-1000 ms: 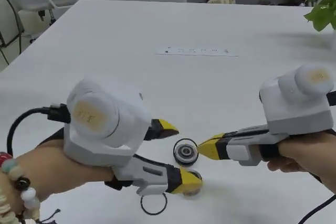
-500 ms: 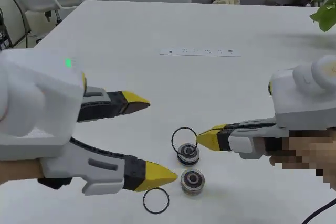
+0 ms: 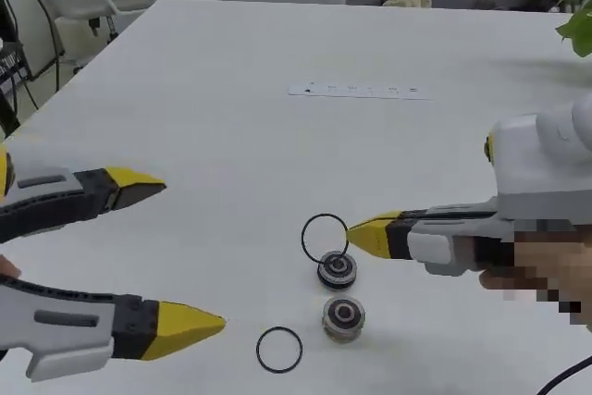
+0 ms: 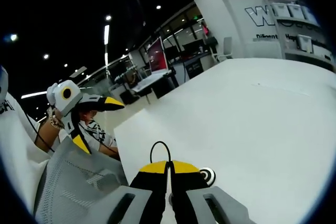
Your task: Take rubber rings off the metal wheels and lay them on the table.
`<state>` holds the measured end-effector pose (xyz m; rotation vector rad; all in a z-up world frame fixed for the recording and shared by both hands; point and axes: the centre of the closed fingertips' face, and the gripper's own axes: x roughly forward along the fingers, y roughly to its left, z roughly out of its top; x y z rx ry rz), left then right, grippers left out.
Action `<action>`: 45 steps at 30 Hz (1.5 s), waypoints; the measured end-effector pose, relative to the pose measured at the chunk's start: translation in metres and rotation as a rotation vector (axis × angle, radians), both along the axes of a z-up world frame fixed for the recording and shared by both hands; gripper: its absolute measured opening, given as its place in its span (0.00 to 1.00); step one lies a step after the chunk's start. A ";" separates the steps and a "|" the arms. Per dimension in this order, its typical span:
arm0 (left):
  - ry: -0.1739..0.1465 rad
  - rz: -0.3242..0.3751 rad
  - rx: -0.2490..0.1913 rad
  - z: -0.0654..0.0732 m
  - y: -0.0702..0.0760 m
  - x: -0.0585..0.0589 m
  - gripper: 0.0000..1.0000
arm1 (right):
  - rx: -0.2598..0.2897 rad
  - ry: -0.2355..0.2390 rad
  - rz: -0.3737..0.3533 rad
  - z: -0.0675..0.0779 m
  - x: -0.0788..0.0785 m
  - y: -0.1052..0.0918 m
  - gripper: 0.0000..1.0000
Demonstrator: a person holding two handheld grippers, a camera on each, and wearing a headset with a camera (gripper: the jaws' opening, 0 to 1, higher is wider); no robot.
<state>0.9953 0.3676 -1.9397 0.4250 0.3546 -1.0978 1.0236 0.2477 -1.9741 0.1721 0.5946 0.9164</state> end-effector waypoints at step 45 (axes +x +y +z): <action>0.216 0.118 -0.047 -0.063 0.009 -0.014 0.71 | -0.037 0.064 0.122 -0.037 -0.025 0.044 0.00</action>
